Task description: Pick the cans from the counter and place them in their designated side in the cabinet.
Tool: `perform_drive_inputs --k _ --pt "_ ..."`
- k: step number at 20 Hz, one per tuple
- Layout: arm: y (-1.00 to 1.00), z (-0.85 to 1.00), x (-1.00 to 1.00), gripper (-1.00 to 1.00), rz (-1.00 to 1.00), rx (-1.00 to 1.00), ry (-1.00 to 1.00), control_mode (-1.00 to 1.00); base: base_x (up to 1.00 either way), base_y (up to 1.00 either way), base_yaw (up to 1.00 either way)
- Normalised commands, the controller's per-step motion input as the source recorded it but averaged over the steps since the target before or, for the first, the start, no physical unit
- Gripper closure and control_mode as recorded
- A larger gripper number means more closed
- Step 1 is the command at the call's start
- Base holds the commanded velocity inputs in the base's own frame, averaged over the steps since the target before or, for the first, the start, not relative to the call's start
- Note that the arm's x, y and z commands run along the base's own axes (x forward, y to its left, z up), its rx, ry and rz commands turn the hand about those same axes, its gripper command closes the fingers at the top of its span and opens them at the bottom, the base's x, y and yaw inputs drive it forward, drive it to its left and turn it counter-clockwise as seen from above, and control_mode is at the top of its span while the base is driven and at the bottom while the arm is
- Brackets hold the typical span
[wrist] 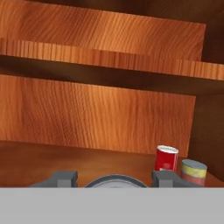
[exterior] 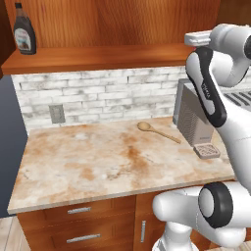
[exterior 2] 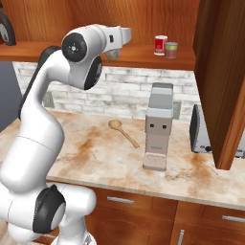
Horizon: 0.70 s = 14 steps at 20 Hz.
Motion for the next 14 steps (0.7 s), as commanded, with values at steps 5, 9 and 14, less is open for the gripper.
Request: perform_drive_inputs --k 5,9,14 --pt "-0.11 -0.01 0.24 1.0 -0.01 0.0 0.02 -1.0 0.0 0.0 0.0" --pt "-0.11 -0.01 0.24 1.0 -0.01 0.01 0.04 -1.0 0.0 0.0 0.0" --pt "-0.13 -0.1 0.21 1.0 0.0 0.02 0.01 -1.0 0.0 0.0 0.0"
